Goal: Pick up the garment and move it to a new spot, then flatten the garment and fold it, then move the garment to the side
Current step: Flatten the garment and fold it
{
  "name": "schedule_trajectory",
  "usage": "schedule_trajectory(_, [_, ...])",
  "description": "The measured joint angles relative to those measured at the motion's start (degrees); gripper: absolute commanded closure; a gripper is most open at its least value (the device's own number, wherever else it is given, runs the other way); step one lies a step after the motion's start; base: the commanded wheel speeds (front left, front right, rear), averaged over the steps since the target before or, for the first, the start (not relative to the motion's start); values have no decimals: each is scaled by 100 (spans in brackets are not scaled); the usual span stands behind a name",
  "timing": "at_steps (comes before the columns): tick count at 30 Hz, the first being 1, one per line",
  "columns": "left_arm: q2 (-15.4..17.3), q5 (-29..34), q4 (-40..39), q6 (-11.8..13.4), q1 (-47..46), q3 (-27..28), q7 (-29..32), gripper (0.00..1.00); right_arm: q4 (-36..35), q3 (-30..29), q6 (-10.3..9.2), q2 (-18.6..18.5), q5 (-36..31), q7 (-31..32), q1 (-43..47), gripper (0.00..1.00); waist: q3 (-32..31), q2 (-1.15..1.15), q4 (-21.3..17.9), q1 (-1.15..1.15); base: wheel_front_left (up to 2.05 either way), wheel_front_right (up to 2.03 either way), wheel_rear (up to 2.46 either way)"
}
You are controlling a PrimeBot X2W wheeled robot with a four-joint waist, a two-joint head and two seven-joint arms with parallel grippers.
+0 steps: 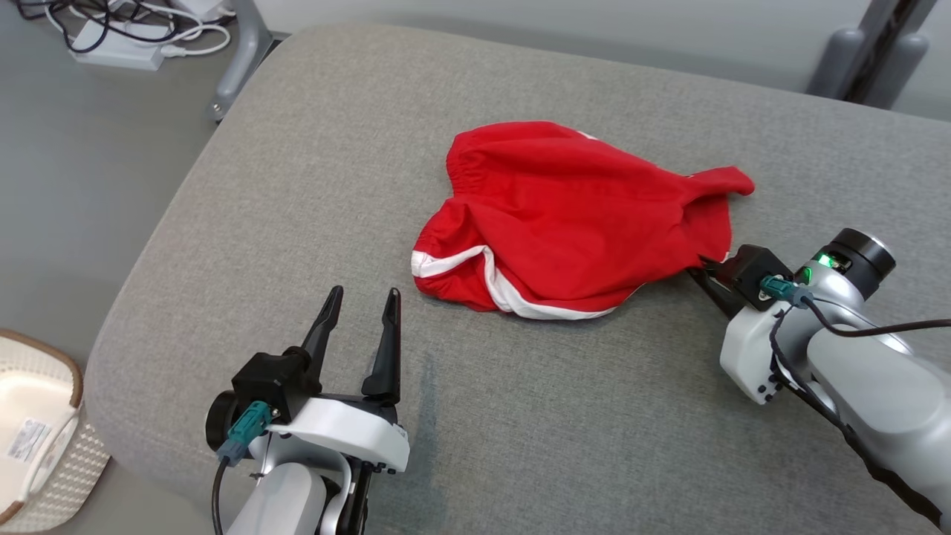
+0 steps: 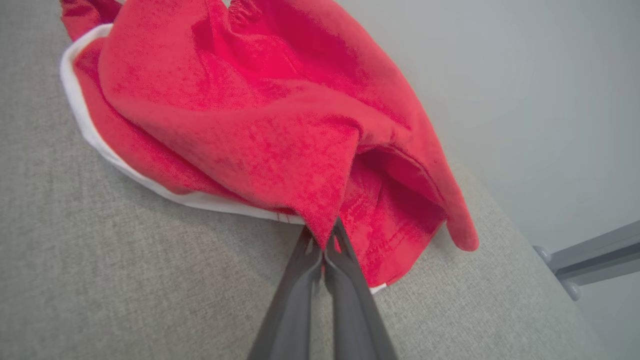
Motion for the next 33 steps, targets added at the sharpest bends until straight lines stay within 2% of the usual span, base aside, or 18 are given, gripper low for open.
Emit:
schedule_trajectory(4, [2, 63, 67, -16, 16, 87, 0, 0, -580, 379, 0, -196, 747, 203, -4, 100, -141, 0, -149, 0, 0, 0, 0])
schedule_trajectory(11, [0, 200, 148, -105, 94, 198, 0, 0, -2115, 675, 0, -889, 2121, 909, -117, 100, -405, 0, -512, 0, 0, 0, 0])
schedule_trajectory(18, [-1, 291, 154, -153, 148, 267, 0, 0, -3497, 310, 0, -1489, 3485, 1892, -114, 100, -594, 0, -870, 0, 0, 0, 0])
schedule_trajectory(23, [-3, 310, 149, -162, 159, 266, 0, 0, -4025, -78, -2, -1904, 4387, 3044, 179, 100, -669, 0, -1005, 0, 0, 0, 0])
schedule_trajectory(27, [-1, 307, 144, -187, 166, 194, 0, 0, -4247, -400, -1, -2082, 4634, 3579, 316, 100, -666, 0, -993, 0, 0, 0, 0])
schedule_trajectory(30, [0, 279, 135, -199, 165, 93, 0, 0, -4210, -665, -1, -2075, 4526, 3723, 343, 100, -626, 0, -913, 0, 0, 0, 0])
schedule_trajectory(33, [0, 227, 114, -193, 147, -12, 0, 0, -3992, -820, -1, -1967, 4085, 3755, 315, 100, -555, 0, -792, 0, 0, 0, 0])
